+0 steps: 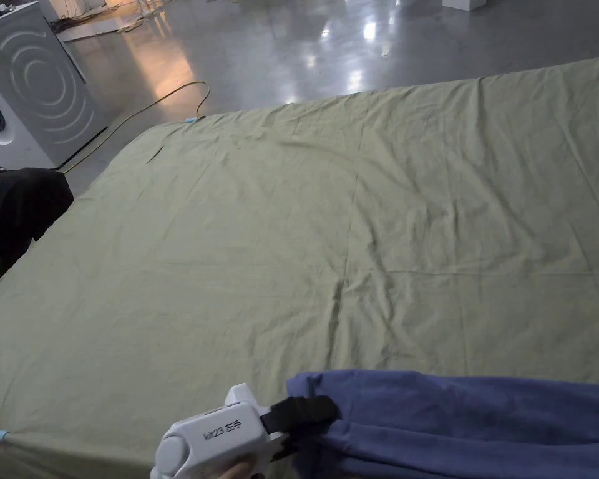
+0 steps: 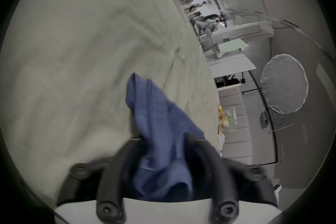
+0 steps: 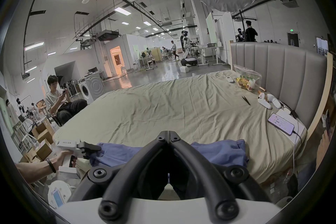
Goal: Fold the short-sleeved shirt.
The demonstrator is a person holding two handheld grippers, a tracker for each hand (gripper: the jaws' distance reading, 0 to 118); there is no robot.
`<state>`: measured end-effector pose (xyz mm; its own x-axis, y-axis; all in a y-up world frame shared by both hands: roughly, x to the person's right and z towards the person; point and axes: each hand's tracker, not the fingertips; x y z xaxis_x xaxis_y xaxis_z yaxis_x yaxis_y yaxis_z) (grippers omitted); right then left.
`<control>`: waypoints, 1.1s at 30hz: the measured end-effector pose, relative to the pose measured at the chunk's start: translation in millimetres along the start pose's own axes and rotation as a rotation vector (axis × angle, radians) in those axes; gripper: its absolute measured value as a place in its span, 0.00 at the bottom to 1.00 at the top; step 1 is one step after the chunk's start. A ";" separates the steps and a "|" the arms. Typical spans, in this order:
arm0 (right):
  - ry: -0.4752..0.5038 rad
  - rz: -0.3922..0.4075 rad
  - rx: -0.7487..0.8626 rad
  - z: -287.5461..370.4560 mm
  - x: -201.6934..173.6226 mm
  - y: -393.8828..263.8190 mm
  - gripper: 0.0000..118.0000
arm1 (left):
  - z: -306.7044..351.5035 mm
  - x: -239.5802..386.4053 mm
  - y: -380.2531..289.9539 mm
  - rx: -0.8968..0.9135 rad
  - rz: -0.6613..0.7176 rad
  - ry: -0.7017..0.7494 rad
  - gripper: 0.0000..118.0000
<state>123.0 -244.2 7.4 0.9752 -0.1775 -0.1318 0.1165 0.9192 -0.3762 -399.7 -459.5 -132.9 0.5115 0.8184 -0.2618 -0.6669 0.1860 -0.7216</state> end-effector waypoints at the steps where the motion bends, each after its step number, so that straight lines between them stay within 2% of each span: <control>1: 0.000 0.002 -0.007 -1.9 -1.2 0.6 0.00 | -2.4 6.1 -3.2 0.015 -0.030 0.047 0.09; 3: -0.013 0.027 -0.001 -0.3 -5.5 2.4 0.00 | 4.4 8.1 -3.6 0.033 0.004 -0.015 0.08; 7: -0.005 0.046 0.009 1.8 -5.7 5.7 0.00 | 44.0 18.5 -0.4 0.161 -0.015 0.000 0.08; 9: -0.004 0.051 0.007 2.7 -4.5 6.6 0.00 | 71.5 10.1 10.6 0.194 0.015 -0.072 0.07; 13: 0.003 0.032 0.011 5.2 0.6 2.7 0.00 | 117.6 22.4 30.5 0.280 -0.212 0.117 0.07; 16: 0.015 -0.004 -0.004 3.9 4.4 -3.8 0.00 | 126.0 47.7 27.2 0.278 -0.289 0.123 0.07; 17: 0.016 -0.017 -0.011 4.1 5.2 -5.4 0.00 | 122.8 35.0 39.4 0.282 -0.330 0.106 0.07; 21: 0.028 -0.039 -0.015 9.9 6.4 -7.2 0.00 | 75.8 88.1 2.5 0.196 -0.445 0.026 0.07; 25: -0.001 -0.008 0.003 22.5 7.1 -4.4 0.00 | -13.6 130.2 -52.8 -0.023 -0.527 -0.008 0.07; 29: -0.022 -0.037 0.009 39.3 16.1 -6.9 0.00 | -91.6 143.4 -97.9 -0.129 -0.664 0.184 0.07; 30: -0.023 -0.047 0.006 42.4 18.5 -9.3 0.00 | -102.7 144.3 -103.7 -0.140 -0.691 0.194 0.08; 31: -0.029 -0.056 -0.002 45.0 21.0 -12.3 0.00 | -109.9 144.5 -107.4 -0.147 -0.710 0.189 0.10; 32: -0.040 -0.061 -0.017 46.4 23.6 -15.8 0.00 | -114.5 145.8 -110.3 -0.140 -0.697 0.175 0.17; 33: -0.050 -0.065 -0.030 47.1 26.1 -19.1 0.00 | -111.4 155.8 -115.9 -0.149 -0.687 0.149 0.28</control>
<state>155.0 -249.9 54.4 0.9740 -0.2183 -0.0608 0.1750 0.8953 -0.4097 -182.3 -414.1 -161.4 0.8646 0.4583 0.2061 -0.0922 0.5477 -0.8316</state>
